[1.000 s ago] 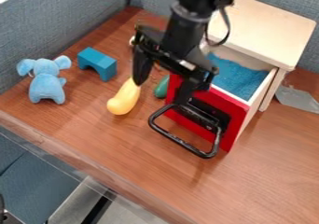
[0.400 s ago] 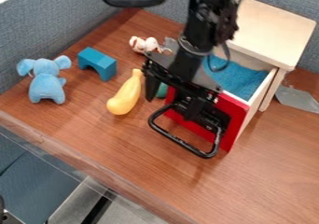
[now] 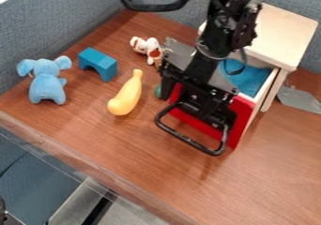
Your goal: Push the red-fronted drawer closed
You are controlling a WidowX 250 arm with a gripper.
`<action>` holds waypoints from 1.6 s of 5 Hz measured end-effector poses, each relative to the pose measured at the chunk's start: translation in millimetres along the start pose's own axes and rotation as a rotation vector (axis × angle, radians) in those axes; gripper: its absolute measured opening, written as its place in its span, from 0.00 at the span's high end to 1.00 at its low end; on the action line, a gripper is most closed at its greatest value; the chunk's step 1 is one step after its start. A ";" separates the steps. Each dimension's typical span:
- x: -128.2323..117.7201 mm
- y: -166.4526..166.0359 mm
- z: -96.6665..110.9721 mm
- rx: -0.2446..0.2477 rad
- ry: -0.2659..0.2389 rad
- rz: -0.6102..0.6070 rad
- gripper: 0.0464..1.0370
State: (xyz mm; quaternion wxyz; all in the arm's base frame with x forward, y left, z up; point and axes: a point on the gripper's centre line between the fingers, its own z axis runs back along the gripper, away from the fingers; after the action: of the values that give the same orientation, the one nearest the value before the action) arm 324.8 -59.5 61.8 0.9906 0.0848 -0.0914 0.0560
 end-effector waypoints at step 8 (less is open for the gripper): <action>54.8 17.0 -24.5 0.011 0.154 -0.016 0.04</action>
State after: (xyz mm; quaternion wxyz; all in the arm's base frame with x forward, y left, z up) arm 380.4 -33.2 51.3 0.9946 0.0865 -0.0138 0.0552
